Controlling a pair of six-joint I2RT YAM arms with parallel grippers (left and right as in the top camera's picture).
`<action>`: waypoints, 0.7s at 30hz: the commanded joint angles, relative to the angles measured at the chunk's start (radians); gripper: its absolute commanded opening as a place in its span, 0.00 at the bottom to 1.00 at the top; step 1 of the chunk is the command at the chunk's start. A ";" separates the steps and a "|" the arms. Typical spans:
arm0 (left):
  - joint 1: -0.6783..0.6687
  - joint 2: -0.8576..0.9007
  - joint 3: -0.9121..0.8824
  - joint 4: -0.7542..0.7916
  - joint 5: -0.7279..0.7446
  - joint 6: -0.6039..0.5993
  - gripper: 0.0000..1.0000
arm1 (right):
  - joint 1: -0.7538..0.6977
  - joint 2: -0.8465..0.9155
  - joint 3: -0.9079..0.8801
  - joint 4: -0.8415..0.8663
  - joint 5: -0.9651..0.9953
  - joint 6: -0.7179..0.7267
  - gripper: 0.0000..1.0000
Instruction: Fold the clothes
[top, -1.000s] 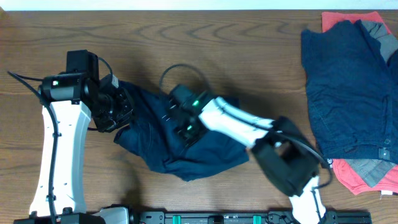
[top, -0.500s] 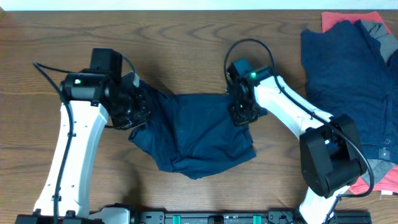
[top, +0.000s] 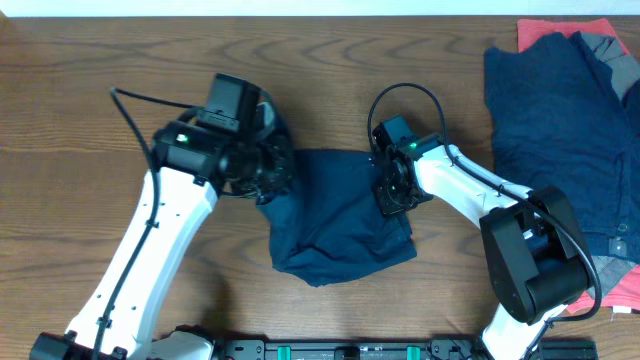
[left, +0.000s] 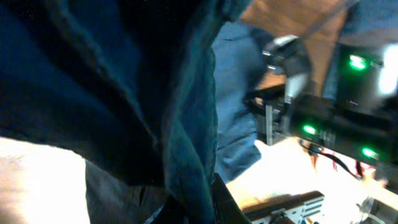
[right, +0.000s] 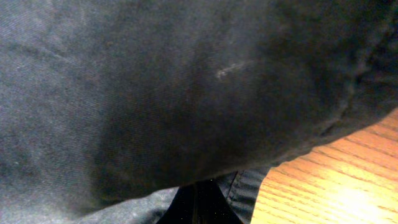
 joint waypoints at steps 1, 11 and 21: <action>-0.071 0.005 0.016 0.038 0.020 -0.068 0.06 | 0.010 0.045 -0.044 0.006 0.005 0.020 0.01; -0.239 0.080 0.014 0.165 0.003 -0.151 0.08 | 0.010 0.045 -0.044 0.003 0.005 0.026 0.01; -0.281 0.092 0.015 0.235 0.003 -0.174 0.58 | 0.006 0.041 -0.039 -0.018 -0.016 0.045 0.03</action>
